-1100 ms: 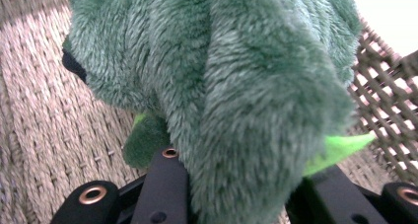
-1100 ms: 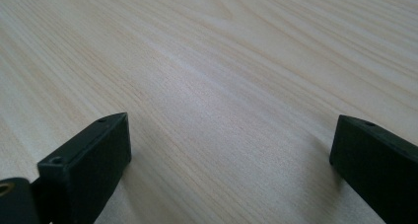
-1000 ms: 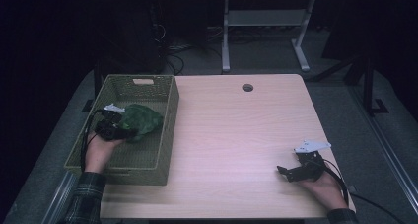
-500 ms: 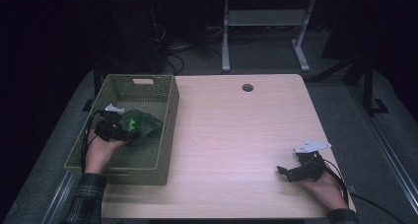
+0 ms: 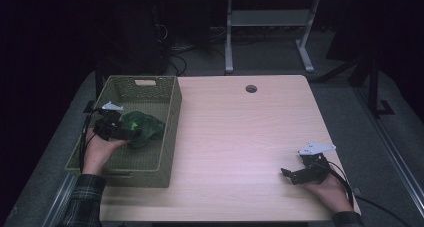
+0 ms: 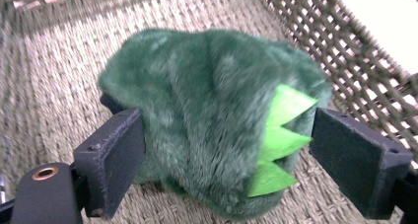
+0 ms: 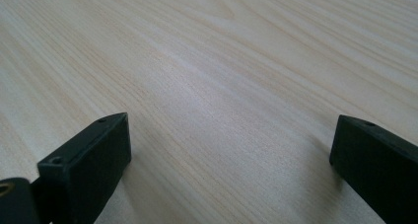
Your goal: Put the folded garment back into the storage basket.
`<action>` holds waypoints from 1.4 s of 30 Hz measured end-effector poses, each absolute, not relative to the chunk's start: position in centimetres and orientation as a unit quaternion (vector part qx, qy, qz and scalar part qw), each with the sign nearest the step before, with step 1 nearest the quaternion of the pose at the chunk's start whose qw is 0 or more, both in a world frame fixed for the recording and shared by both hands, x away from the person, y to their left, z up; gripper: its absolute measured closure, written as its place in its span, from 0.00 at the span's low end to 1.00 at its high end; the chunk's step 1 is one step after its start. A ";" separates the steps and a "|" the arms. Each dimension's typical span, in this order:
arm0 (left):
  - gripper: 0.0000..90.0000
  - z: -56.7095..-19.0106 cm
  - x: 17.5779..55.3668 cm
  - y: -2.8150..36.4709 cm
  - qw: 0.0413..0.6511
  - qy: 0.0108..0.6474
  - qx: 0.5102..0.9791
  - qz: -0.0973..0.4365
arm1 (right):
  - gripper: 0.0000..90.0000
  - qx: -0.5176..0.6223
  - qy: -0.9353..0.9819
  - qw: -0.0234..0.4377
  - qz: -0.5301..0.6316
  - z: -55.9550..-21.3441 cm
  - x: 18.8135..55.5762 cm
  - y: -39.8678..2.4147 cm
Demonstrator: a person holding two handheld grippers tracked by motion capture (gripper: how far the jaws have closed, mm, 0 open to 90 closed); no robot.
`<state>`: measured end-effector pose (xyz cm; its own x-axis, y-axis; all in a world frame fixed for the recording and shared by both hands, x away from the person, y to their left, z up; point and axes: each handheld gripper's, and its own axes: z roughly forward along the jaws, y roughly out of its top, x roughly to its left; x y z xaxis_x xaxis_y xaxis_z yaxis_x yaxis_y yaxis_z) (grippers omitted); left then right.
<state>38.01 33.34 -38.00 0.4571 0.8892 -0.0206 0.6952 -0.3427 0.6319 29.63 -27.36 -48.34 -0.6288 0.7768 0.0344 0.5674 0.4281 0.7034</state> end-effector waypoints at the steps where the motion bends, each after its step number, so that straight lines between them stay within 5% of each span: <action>1: 0.15 -37.7 38.0 33.3 0.292 0.493 0.802 0.168 | 0.02 0.404 0.832 0.150 0.350 -48.3 29.6 -27.4; 18: 0.15 -32.3 37.3 27.9 0.342 0.426 0.816 0.191 | 0.02 0.404 0.832 0.149 0.350 -48.3 29.6 -27.4; 42: 0.16 -33.5 35.2 15.6 0.407 0.338 0.837 0.142 | 0.02 0.404 0.832 0.149 0.350 -48.3 29.6 -27.4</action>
